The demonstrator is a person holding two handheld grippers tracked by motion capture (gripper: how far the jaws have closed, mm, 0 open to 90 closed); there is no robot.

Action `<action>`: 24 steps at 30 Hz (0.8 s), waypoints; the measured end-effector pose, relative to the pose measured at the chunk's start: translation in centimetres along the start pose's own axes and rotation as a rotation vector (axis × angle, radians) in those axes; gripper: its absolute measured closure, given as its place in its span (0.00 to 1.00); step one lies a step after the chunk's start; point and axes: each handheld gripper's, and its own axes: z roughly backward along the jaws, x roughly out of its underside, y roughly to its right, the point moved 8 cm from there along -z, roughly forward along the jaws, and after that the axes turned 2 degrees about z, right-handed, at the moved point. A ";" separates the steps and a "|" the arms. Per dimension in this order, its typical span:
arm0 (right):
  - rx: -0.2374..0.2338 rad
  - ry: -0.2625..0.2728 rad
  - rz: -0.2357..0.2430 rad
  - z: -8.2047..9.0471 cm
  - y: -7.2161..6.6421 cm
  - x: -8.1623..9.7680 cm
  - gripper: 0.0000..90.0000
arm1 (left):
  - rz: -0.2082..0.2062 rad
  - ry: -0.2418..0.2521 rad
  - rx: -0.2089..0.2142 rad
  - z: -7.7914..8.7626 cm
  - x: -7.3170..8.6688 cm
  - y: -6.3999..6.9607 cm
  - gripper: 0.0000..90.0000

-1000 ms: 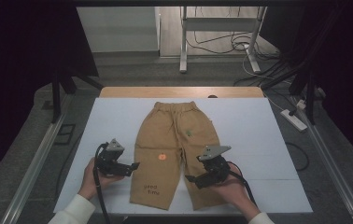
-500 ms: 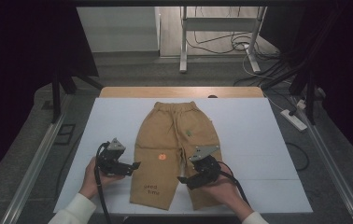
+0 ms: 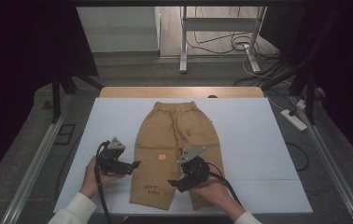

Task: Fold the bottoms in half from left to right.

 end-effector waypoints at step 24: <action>-0.099 -0.036 0.083 -4.2 -4.3 -2.2 0.21 | 0.026 0.006 -0.009 0.1 0.0 -0.7 0.13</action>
